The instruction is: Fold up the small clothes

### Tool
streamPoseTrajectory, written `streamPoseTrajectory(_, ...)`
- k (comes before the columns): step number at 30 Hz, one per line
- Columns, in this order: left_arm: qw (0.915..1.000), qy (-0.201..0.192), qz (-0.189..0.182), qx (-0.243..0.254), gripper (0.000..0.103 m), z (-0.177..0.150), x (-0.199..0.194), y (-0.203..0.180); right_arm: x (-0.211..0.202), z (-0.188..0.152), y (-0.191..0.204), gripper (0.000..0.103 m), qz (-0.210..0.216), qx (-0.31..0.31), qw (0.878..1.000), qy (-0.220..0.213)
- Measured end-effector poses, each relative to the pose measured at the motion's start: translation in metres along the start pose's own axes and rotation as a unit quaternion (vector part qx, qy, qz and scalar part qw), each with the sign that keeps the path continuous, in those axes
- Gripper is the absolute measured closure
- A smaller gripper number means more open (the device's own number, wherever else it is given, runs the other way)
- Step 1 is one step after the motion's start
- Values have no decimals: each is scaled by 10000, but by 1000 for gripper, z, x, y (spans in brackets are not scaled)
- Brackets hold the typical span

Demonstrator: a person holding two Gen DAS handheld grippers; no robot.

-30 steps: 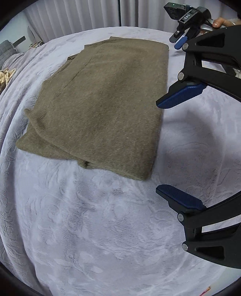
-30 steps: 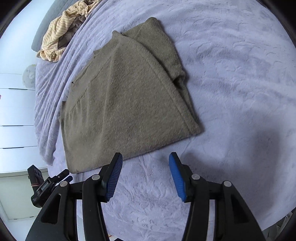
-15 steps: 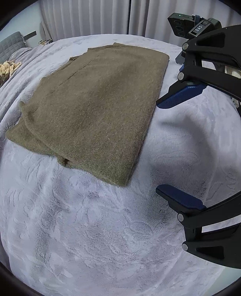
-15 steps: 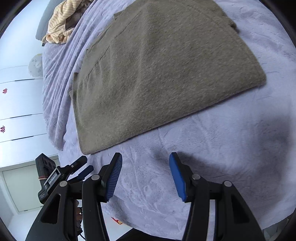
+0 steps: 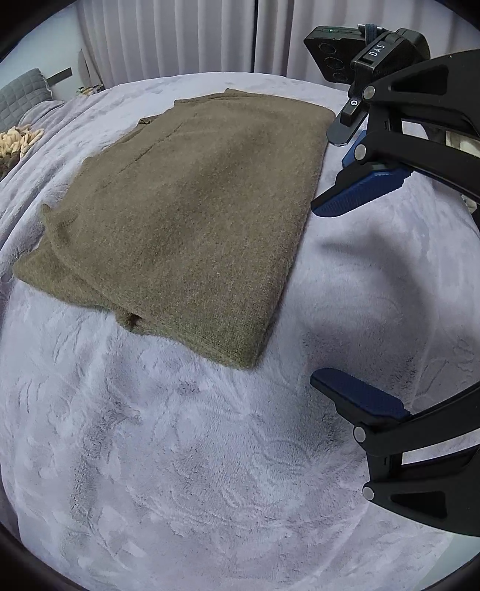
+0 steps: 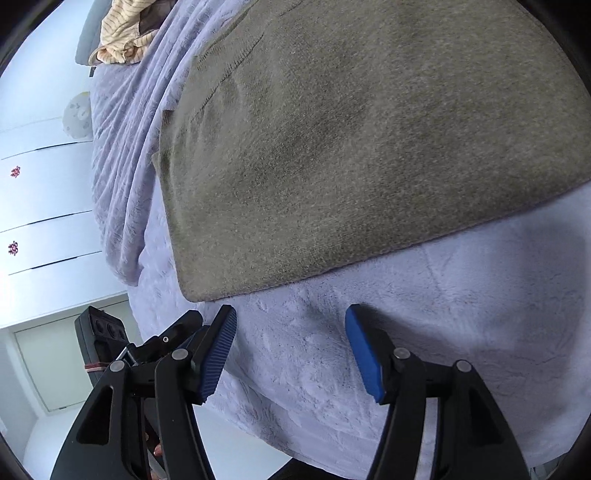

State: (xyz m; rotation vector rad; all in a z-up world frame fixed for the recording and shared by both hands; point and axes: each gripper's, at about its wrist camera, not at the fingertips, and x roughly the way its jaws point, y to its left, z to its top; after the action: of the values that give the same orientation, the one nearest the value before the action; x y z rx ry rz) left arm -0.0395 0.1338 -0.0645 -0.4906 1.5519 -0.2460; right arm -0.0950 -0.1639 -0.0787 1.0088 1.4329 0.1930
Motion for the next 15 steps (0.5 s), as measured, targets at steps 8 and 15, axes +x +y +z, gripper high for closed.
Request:
streamPoseTrajectory(8, 9995, 57, -274, -145, 18, -1, 3, 10, 20, 3, 6, 38, 279, 215, 9994, 71)
streamPoseTrajectory(15, 9910, -204, -1176, -605, 18, 5, -10, 31, 38, 6, 8, 38, 763, 593, 9953, 49)
